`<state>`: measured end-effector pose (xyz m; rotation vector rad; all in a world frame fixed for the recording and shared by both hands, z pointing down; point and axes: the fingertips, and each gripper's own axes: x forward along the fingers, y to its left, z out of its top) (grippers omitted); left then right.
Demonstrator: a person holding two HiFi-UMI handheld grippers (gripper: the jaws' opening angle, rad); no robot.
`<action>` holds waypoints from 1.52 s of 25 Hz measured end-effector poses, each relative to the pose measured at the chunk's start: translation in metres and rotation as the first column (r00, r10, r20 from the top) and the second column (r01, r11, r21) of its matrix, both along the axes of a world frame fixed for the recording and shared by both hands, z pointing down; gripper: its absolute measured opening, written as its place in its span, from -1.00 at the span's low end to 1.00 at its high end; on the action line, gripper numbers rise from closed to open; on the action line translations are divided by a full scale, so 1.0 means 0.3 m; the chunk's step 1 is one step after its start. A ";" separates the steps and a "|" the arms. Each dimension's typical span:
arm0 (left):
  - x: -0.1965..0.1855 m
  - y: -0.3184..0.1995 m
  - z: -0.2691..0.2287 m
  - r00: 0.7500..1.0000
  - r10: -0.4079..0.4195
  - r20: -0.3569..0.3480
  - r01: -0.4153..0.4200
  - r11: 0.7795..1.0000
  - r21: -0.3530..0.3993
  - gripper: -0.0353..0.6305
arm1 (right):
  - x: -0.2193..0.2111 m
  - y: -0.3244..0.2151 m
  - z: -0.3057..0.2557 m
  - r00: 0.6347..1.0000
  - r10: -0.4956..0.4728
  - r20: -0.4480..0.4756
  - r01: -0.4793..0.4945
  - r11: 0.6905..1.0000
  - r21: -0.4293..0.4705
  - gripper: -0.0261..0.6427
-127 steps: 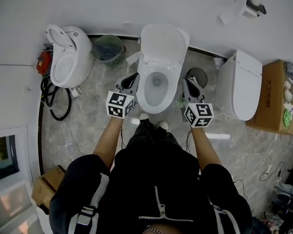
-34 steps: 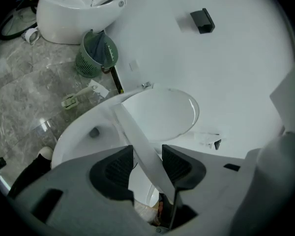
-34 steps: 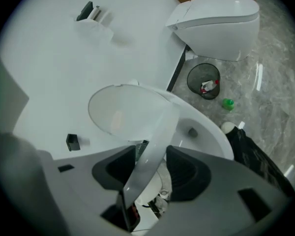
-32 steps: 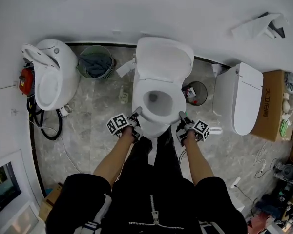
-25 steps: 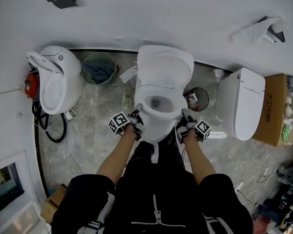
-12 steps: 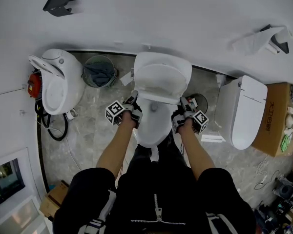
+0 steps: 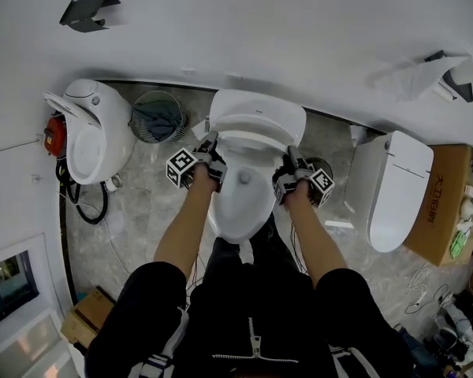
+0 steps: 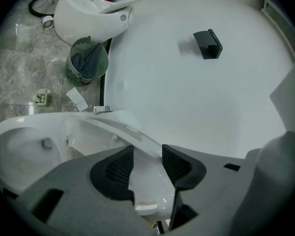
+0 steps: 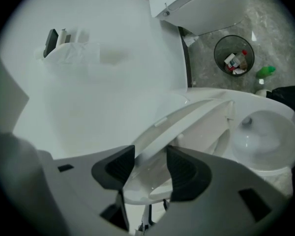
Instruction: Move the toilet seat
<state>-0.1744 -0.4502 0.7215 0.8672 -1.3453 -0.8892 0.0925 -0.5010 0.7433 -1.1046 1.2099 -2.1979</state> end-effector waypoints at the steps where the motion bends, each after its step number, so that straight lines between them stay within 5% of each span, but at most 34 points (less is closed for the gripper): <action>1: -0.003 -0.014 0.004 1.000 -0.004 0.003 0.004 1.000 -0.002 -0.33 | -0.001 -0.013 0.005 1.000 0.001 0.002 -0.001 1.000 -0.002 -0.30; 10: -0.014 -0.084 0.014 0.999 -0.034 0.006 0.034 0.999 0.005 -0.34 | -0.021 -0.082 -0.002 1.000 -0.003 0.029 0.002 1.000 0.029 -0.30; 14: -0.018 -0.080 0.004 0.999 -0.026 0.023 0.025 0.999 0.046 -0.34 | -0.021 -0.082 -0.019 0.997 -0.074 -0.007 0.074 0.992 0.106 -0.33; 19: -0.057 0.014 -0.023 0.997 -0.044 0.071 0.038 0.996 0.077 -0.41 | -0.018 -0.049 -0.078 0.965 -0.215 -0.151 0.244 0.945 0.219 -0.38; 25: -0.050 0.146 -0.104 0.972 0.087 0.219 -0.109 0.990 0.089 -0.48 | -0.022 0.007 -0.173 0.924 -0.282 -0.259 0.355 0.884 0.306 -0.53; 27: -0.042 0.192 -0.149 0.937 0.153 0.315 -0.183 0.981 0.069 -0.57 | -0.036 0.046 -0.229 0.892 -0.298 -0.340 0.414 0.841 0.348 -0.62; 29: -0.036 0.239 -0.195 0.876 0.218 0.431 -0.254 0.967 0.027 -0.64 | -0.051 0.091 -0.292 0.851 -0.299 -0.432 0.475 0.789 0.390 -0.74; 33: -0.009 0.329 -0.307 0.719 0.312 0.620 -0.375 0.927 -0.032 -0.83 | -0.059 0.199 -0.418 0.769 -0.240 -0.592 0.563 0.693 0.450 -0.91; 38: 0.079 0.439 -0.454 0.526 0.368 0.767 -0.517 0.854 -0.056 -0.89 | -0.039 0.352 -0.571 0.667 -0.138 -0.732 0.650 0.587 0.482 -0.91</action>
